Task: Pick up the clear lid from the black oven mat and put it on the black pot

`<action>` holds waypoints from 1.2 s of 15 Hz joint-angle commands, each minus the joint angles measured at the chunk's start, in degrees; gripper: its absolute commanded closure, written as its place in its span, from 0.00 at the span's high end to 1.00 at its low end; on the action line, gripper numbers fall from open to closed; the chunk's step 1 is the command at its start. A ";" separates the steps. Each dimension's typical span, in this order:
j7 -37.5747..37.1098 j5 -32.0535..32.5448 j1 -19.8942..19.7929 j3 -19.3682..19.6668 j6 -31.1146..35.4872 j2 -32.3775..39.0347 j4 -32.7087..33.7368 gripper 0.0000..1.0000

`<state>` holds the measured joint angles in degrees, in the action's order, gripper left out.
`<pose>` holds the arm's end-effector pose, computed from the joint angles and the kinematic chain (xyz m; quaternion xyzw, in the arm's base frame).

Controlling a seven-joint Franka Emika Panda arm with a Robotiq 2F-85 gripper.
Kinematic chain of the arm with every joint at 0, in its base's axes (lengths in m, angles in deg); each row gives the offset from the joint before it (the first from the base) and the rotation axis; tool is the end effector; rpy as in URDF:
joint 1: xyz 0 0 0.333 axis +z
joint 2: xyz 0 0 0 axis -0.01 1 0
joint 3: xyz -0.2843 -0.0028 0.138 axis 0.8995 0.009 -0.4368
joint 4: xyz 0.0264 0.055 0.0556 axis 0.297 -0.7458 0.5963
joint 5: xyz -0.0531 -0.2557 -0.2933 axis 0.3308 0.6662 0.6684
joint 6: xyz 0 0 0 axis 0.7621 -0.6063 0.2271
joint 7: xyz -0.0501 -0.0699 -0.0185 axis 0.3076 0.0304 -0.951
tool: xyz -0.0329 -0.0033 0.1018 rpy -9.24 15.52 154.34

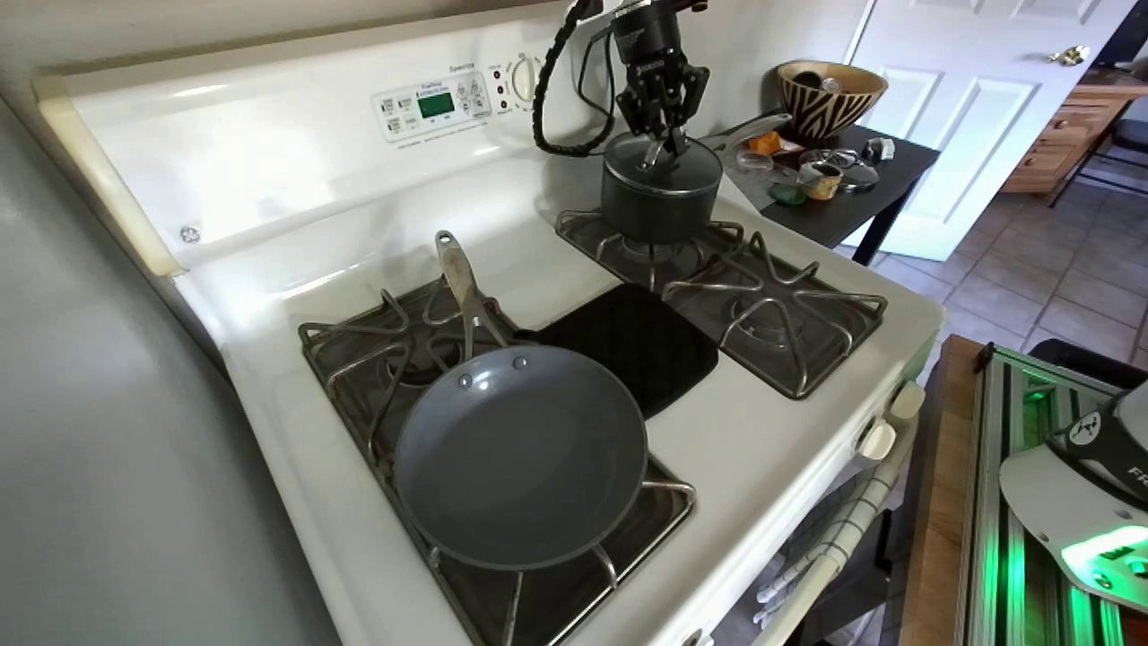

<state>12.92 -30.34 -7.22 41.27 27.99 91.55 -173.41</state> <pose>0.6372 -0.0820 0.3780 -0.7216 -0.6578 0.1731 0.1290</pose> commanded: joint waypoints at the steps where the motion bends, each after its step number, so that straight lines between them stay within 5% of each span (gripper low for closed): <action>1: 0.81 -0.50 -0.56 -0.43 -2.50 1.76 3.13 0.00; 5: 0.60 -0.48 -0.47 -0.51 -2.09 2.22 3.36 0.00; 6: 0.55 -0.31 -0.41 -0.50 -2.06 2.28 3.37 0.25; 9: 0.55 -0.48 -0.41 -0.61 -2.06 2.10 3.50 0.41; 16: 1.38 -1.97 -0.79 -1.19 0.20 -1.32 1.85 0.99; 18: 1.62 -2.61 -0.82 -1.35 1.98 -3.61 0.29 1.00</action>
<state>13.10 -31.20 -7.25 40.73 27.73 91.22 -171.12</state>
